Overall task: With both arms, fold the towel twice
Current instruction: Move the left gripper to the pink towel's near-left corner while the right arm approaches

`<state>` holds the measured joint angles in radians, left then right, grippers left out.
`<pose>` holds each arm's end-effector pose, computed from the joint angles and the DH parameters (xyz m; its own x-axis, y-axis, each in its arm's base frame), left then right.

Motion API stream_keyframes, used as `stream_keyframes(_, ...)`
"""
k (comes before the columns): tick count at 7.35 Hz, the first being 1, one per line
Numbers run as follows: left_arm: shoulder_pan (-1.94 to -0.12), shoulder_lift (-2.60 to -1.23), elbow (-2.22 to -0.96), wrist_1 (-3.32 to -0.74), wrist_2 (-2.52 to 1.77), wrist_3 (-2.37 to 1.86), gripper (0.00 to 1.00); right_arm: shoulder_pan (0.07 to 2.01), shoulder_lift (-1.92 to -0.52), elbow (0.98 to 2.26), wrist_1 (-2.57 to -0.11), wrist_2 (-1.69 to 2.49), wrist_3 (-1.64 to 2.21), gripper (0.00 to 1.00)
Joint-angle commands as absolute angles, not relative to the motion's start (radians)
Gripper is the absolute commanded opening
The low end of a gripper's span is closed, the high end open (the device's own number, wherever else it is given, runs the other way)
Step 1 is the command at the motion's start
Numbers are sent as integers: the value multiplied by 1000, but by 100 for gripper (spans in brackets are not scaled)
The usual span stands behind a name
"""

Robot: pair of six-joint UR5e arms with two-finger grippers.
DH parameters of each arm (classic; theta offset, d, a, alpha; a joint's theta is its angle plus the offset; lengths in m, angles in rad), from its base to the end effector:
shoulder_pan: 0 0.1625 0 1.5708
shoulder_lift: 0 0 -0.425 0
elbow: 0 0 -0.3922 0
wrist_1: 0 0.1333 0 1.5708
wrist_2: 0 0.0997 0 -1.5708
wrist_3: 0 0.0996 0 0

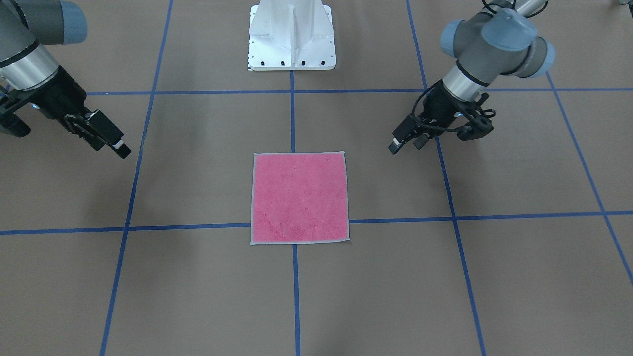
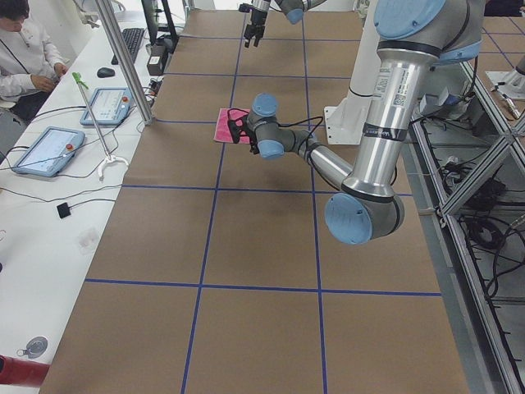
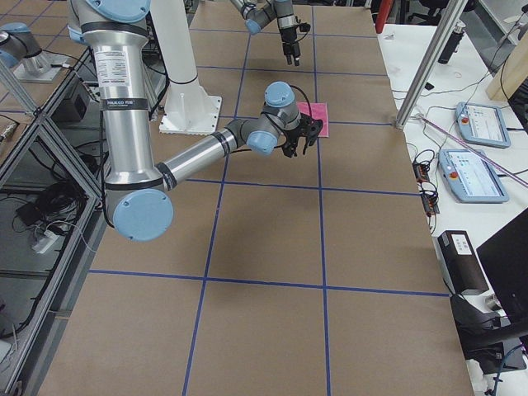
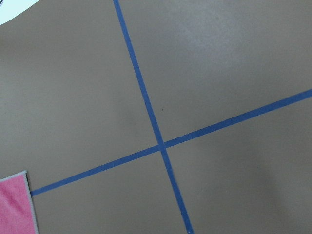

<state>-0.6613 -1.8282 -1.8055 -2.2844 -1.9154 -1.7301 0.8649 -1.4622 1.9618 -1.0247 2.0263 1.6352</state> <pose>0.3942 -0.4330 0.3285 0.2260 -0.3651 -0.9031 0.3695 0.8900 -0.2673 -0.2677 -0.4520 0.3557 0.2964 0.4368 0.8493 -0.4565 0.8459 -0.2758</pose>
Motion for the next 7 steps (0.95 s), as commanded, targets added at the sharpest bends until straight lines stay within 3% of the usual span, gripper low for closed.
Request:
stream_keyframes(1,-548,-1873,-1789,-2278,-1807,-1790,100,778,-1424,1960,-1025,1929,1690,100)
stream_keyframes(6,-459,-1994,-1644,-2276,-1720,-1827,99,761,-1420,1957,-1025,1911,1690,100)
stream_keyframes(7,-459,-1994,-1644,-2276,-1720,-1827,92,756,-1420,1957,-1025,1901,1690,100)
